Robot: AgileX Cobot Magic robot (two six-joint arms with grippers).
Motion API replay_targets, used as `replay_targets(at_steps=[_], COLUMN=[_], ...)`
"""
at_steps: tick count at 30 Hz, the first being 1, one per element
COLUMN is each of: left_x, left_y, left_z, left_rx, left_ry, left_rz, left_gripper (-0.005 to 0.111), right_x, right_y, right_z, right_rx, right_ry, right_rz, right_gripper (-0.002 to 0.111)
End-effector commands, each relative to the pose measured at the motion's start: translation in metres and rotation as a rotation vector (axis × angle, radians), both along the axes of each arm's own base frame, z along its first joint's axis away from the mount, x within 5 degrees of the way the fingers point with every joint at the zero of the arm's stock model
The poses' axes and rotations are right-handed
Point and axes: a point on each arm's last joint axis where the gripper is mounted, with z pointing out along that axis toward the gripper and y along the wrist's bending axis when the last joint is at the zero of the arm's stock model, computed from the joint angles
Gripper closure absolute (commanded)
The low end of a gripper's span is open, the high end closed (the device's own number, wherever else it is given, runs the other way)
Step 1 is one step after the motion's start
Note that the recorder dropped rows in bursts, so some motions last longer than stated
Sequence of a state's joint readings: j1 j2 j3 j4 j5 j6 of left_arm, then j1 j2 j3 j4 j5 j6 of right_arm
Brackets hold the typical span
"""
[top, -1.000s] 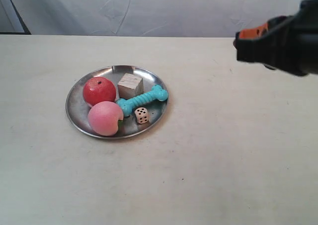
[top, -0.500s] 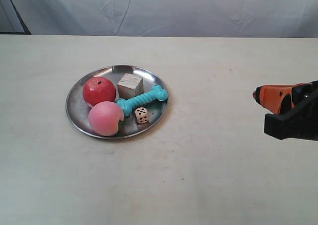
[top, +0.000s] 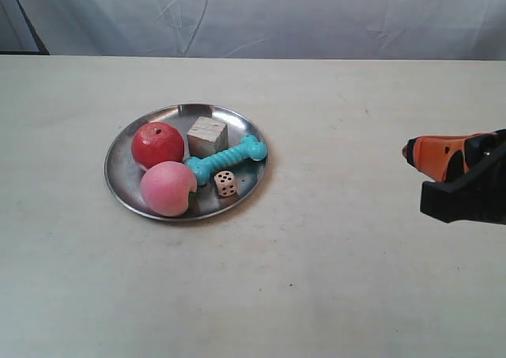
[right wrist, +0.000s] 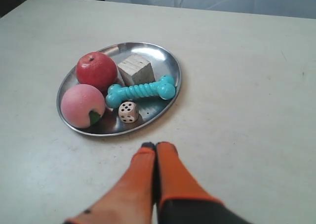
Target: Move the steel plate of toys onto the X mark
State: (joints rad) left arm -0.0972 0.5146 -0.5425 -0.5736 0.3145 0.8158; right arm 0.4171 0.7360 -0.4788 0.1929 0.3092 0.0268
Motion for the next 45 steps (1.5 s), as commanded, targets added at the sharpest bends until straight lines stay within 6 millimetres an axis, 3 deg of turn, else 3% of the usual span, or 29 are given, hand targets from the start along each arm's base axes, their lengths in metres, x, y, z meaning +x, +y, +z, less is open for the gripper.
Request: replay_targets(at_steps=[1,7,24,40,45], left_x=[-0.020,-0.037,-0.053,-0.052,-0.052], left_y=[0.009,0.018,0.017,0.017,0.017], left_z=[-0.010,-0.055,-0.143,-0.145,-0.145], left_rx=[-0.132,-0.326,-0.408,-0.400,-0.395], left_ry=[-0.047,0.020,0.128,0.127,0.126], left_rz=[0.095,0.207,0.211,0.212,0.212], left_gripper=[0.106,0.106,0.106,0.106,0.106], right_x=[-0.001,-0.001,-0.001,-0.004,-0.012], right_y=[0.000,0.000,0.000,-0.002,-0.025], right_z=[0.000,0.000,0.000,0.002,0.013], right_rx=[-0.004,-0.004,-0.002,0.009,-0.056], right_ry=[-0.008,-0.008,-0.012,-0.022,-0.124], right_rz=[0.004,0.004,0.003,0.001,-0.099], right_gripper=[0.108,0.108,0.108,0.108,0.108])
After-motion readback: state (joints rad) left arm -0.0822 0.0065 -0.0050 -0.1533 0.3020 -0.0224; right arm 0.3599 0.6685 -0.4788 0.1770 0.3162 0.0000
